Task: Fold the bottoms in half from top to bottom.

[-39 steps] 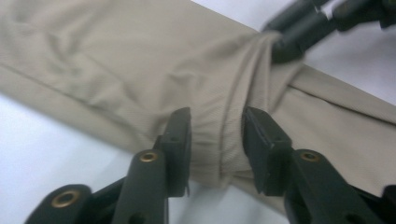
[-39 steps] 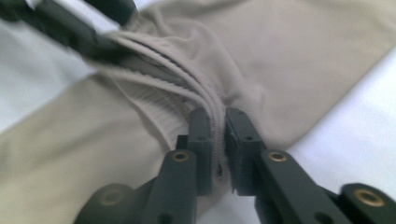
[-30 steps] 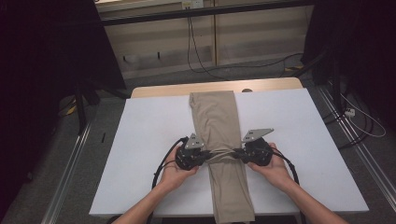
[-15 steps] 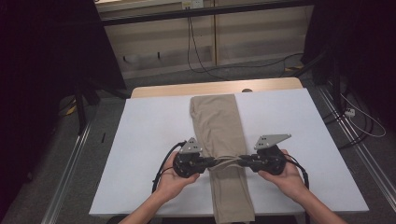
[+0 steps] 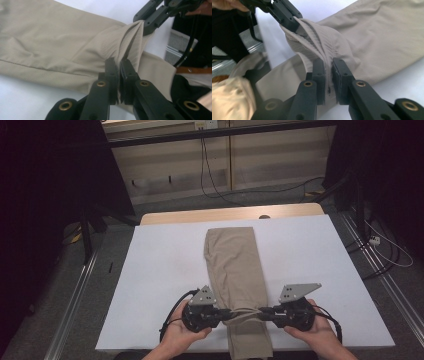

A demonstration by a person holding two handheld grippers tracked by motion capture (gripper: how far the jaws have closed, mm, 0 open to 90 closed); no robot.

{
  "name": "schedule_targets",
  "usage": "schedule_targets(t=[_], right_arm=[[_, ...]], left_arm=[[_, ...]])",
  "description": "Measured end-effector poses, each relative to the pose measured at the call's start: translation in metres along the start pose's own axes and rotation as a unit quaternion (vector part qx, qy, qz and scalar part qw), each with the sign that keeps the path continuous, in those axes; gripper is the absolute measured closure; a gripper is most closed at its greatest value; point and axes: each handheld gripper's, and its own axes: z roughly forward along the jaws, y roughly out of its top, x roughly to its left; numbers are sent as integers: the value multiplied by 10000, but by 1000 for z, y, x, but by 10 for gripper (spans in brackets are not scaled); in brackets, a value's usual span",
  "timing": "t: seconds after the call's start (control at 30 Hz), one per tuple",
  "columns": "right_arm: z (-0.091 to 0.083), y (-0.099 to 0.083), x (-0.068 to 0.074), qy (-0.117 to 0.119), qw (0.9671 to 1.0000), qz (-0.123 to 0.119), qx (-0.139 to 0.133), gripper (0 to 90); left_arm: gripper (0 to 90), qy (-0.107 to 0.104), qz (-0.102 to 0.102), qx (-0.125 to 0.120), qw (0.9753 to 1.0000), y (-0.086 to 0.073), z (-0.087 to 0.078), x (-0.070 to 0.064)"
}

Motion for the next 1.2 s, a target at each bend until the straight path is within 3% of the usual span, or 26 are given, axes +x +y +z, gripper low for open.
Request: schedule_targets(t=[0.07, 0.23, 0.37, 0.47, 0.6, 0.73, 0.83, 0.9, 1.0, 1.1, 1.17, 1.2], right_arm=[[-4, -5, 7, 62, 10000, 12, 40, 814], [-9, -17, 19, 140, 9999, -1, 52, 806], [-6, -23, 24, 109, 9997, -40, 195, 802], [-10, -25, 28, 265, 9995, 19, 179, 801], [-12, -32, 37, 386, 9990, -45, 231, 797], [-11, -37, 44, 397, 9983, -126, 403, 781], [-11, -40, 46, 523, 9977, -77, 433, 756], [-10, -40, 45, 564, 9974, -76, 453, 692], [-11, -36, 42, 442, 9985, -46, 318, 545], [-15, -32, 37, 338, 9994, -14, 119, 460], [-18, -28, 33, 160, 9999, 32, -12, 404], [-19, -26, 32, 188, 9998, 65, -72, 394]], left_arm=[[865, -49, 14, 46, 10000, -2, -1, -7], [865, 89, 488, 231, 9985, -8, -1, -26], [864, -24, 392, 307, 9988, -13, 3, -25], [864, -227, 309, 276, 9989, -16, -2, -31], [863, -311, 318, 392, 9982, -24, -3, -41], [862, -566, 143, 599, 9965, -29, 2, -45], [857, -655, 153, 717, 9952, -31, 4, -45], [795, -703, -35, 625, 9956, -31, 3, -39], [569, -583, -126, 429, 9973, -28, 0, -31], [480, -160, 52, 275, 9995, -22, -4, -26], [362, 9, 10, 203, 9998, -19, -5, -21], [332, 106, -18, 120, 9999, -18, -5, -18]])
